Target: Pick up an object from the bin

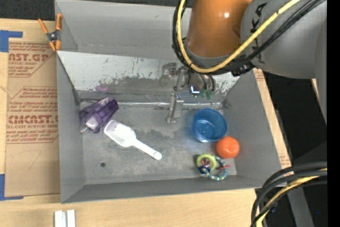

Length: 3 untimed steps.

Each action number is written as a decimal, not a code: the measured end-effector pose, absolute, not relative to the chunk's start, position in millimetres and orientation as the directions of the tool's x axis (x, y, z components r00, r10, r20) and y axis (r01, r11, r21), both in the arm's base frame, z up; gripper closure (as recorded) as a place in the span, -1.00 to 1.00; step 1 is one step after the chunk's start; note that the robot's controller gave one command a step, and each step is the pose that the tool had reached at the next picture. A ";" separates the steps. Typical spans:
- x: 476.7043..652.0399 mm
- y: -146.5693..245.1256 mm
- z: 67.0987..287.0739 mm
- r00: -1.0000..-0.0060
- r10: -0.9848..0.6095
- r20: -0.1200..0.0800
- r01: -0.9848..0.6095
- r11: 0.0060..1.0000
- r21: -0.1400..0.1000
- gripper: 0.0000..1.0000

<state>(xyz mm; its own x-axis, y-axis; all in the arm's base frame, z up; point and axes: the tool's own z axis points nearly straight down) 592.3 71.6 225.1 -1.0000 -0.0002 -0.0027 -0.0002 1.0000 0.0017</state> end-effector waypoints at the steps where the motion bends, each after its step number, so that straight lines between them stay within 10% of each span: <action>1: 583.1 35.0 186.4 -0.999 -0.037 -0.001 -0.037 0.999 0.001 -1.00; 3: 564.6 8.4 145.6 -0.912 -0.411 -0.006 -0.411 0.912 0.000 -1.00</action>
Offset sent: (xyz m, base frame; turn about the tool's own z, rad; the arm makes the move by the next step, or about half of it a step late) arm -0.0103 -0.0669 -0.0537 -0.1403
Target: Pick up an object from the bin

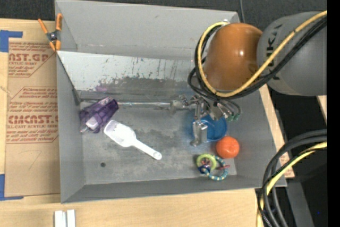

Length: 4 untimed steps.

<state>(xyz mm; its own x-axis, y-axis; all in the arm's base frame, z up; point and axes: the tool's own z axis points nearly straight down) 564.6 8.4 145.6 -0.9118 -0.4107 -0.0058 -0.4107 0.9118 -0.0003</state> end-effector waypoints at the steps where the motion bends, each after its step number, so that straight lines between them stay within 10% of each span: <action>1: 589.2 -28.2 120.3 -0.986 -0.167 -0.012 -0.167 0.986 0.002 -1.00; 2: 572.5 -45.6 127.7 -0.807 -0.591 -0.008 -0.591 0.807 -0.002 -1.00; 4: 578.7 -53.7 195.4 -0.951 -0.310 -0.012 -0.310 0.951 0.001 -1.00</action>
Offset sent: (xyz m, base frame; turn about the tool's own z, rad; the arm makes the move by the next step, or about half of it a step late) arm -0.0092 -0.0691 -0.0089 -0.5539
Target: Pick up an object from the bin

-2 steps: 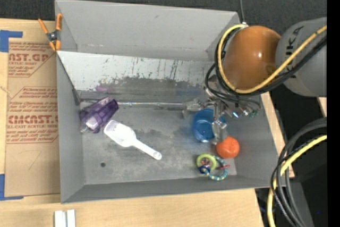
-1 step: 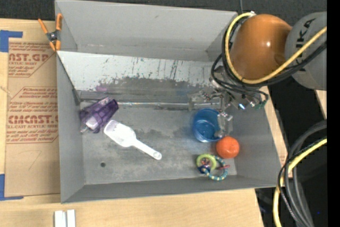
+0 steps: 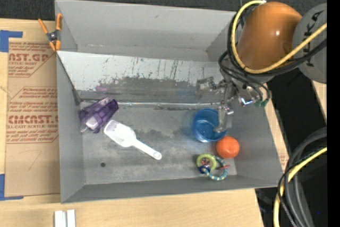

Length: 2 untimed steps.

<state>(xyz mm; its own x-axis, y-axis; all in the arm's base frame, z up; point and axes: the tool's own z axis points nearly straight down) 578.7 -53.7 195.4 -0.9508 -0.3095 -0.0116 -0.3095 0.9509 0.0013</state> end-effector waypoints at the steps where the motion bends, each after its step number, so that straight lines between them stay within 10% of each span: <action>1: 576.9 -73.4 138.6 -0.738 -0.674 -0.016 -0.674 0.739 -0.008 -1.00; 2: 570.5 -88.3 127.6 -0.828 -0.561 -0.014 -0.561 0.828 0.000 -1.00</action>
Offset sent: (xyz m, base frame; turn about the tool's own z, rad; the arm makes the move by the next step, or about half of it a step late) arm -0.0129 -0.0499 -0.0359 -0.0490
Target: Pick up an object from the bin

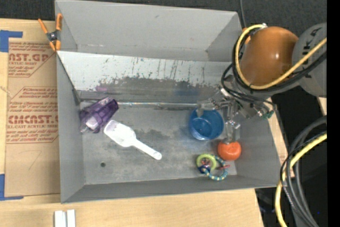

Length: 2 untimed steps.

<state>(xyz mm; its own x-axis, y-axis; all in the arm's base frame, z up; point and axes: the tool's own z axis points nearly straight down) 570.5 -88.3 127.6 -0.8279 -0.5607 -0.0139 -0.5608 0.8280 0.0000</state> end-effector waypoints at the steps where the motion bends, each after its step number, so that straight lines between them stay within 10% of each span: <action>1: 579.1 -94.1 101.5 -0.732 -0.681 -0.015 -0.681 0.732 -0.008 -1.00; 2: 571.5 -94.3 70.5 -0.722 -0.691 -0.019 -0.691 0.722 -0.005 1.00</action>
Offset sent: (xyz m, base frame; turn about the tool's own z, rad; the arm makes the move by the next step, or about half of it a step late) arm 0.0000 -0.0073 -0.0576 -0.1698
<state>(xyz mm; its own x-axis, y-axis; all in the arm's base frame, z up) 571.5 -94.3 70.5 -0.7223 -0.6914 -0.0186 -0.6914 0.7224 -0.0046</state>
